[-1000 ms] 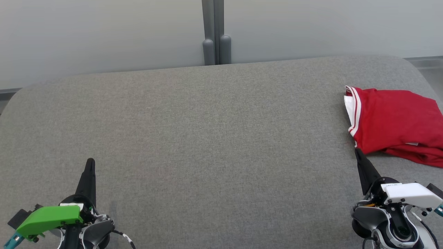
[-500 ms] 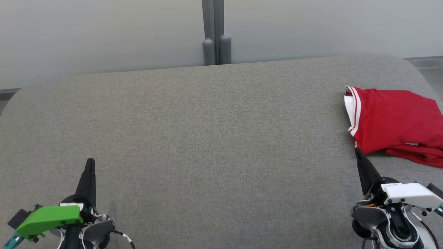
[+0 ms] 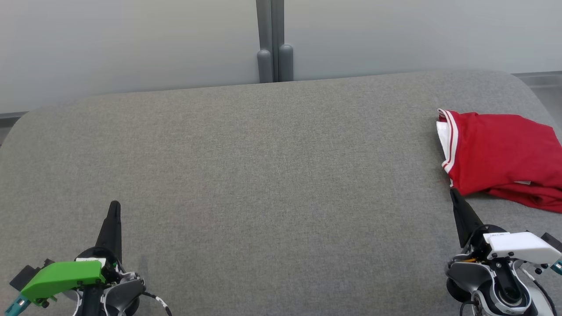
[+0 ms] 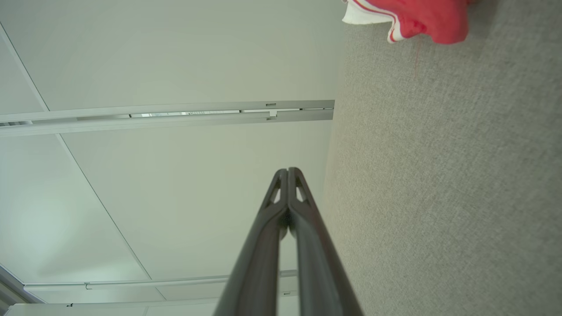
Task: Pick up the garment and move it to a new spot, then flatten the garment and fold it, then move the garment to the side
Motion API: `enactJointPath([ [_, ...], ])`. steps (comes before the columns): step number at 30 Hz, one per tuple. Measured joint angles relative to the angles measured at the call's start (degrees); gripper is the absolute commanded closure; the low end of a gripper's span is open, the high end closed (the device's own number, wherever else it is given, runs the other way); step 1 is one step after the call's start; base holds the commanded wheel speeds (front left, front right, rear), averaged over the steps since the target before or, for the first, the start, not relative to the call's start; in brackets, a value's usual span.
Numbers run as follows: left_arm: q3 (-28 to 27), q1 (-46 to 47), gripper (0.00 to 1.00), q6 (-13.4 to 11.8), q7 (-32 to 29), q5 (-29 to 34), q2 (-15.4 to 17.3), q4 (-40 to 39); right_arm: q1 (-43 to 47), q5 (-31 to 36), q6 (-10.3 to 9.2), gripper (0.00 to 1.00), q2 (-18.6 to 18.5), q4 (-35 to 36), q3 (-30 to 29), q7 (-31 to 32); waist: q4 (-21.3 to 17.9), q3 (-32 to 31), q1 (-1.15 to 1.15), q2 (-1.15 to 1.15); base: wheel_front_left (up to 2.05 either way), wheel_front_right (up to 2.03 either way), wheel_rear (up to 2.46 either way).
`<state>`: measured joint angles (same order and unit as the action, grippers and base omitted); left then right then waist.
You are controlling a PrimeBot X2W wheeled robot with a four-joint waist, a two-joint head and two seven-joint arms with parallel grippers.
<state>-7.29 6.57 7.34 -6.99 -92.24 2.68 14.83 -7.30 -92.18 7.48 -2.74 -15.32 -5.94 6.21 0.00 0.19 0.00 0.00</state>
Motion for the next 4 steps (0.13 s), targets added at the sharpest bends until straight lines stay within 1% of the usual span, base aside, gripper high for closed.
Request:
enactJointPath([
  [4, 0.00, 0.00, 1.00, 0.00, 0.00, 0.00, 0.00, 0.00, 0.00, 0.00, 0.00, 1.00, 0.00, 0.00, 0.00, 0.00, 0.00, 0.00, 0.00, 0.00, 0.00, 0.00, 0.00],
])
